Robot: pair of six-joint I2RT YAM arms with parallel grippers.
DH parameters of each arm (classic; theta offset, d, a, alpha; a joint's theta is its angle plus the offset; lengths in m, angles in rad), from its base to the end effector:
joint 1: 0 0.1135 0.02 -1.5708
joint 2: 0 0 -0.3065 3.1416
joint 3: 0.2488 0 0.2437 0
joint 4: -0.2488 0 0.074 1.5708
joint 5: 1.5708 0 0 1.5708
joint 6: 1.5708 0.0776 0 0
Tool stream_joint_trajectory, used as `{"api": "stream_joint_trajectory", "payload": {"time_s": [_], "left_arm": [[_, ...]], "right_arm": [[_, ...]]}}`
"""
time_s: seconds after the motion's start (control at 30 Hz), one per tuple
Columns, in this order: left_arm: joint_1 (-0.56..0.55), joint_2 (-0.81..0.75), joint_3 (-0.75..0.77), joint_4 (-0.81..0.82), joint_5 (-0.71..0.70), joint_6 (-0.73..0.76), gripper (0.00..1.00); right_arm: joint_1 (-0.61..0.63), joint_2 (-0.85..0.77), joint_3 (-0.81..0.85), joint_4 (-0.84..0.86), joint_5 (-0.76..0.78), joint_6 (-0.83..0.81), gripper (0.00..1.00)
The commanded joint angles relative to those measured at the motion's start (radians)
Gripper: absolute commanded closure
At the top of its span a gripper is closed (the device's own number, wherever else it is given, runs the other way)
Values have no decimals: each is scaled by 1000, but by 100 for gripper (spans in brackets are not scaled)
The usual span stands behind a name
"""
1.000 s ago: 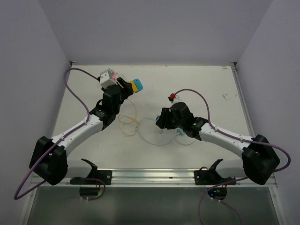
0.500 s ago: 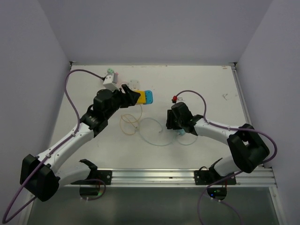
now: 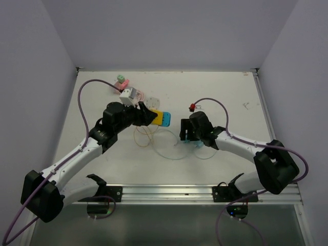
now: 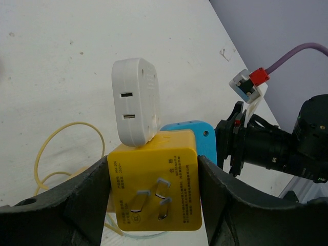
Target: Pull the plug off the socket
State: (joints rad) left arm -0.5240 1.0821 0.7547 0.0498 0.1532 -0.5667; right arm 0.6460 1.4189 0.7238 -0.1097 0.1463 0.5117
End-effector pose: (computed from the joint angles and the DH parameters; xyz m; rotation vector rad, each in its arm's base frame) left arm 0.2226 -0.1423 0.3237 0.0710 1.9419 -0.8869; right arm 0.2447 0.1703 0.2026 -0.0902 2.3966 0.3813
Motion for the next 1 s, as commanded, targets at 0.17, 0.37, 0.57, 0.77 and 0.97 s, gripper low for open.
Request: {"api": "stream_joint_trajectory", "payload": {"time_s": [0.17,0.37,0.57,0.77,0.97], "left_arm": [[-1,-5,12,99,114,128,100],[-1,1,15,59,135,218,100],[-1,33,25,58,201,240,100],[-1,56,32,70,258,241,100],[-4,70,41,81,290,248,100]], "right_arm": [[1,-127,9,-38,-31,11,19],[1,-219,107,-100,-91,36,11],[1,-241,253,-127,-142,76,1],[1,-192,344,-107,-234,187,1],[3,-155,359,-55,-173,348,1]]}}
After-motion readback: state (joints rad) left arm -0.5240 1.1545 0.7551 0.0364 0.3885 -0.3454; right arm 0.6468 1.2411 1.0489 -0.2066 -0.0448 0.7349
